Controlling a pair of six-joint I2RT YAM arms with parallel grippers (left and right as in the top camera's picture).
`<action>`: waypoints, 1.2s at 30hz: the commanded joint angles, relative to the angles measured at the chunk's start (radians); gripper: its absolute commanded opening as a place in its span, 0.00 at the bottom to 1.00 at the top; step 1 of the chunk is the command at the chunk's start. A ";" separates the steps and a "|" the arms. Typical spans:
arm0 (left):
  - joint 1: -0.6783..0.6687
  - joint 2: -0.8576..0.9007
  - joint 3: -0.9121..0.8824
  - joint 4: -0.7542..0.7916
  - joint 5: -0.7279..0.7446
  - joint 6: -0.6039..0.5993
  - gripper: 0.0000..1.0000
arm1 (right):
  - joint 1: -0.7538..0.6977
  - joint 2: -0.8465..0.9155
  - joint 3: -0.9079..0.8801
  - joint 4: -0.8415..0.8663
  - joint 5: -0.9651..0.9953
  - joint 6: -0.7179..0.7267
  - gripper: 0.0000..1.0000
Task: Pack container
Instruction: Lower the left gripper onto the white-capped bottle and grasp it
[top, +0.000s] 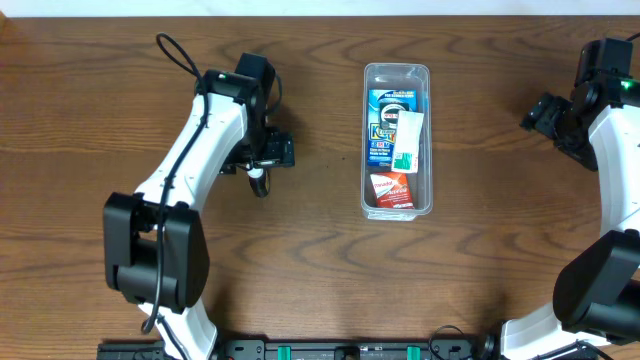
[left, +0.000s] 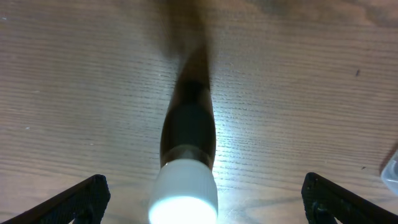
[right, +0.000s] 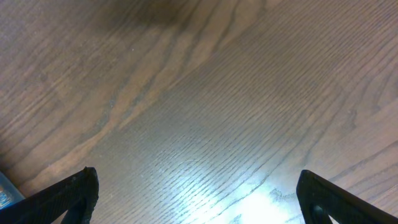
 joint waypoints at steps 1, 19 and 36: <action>0.003 0.053 -0.006 -0.005 0.006 0.020 1.00 | -0.005 0.003 0.001 0.000 0.003 0.000 0.99; 0.003 0.122 -0.013 -0.005 0.008 0.013 0.94 | -0.005 0.003 0.001 0.000 0.003 0.001 0.99; 0.003 0.122 -0.057 0.061 0.018 0.013 0.79 | -0.005 0.003 0.001 0.000 0.003 0.001 0.99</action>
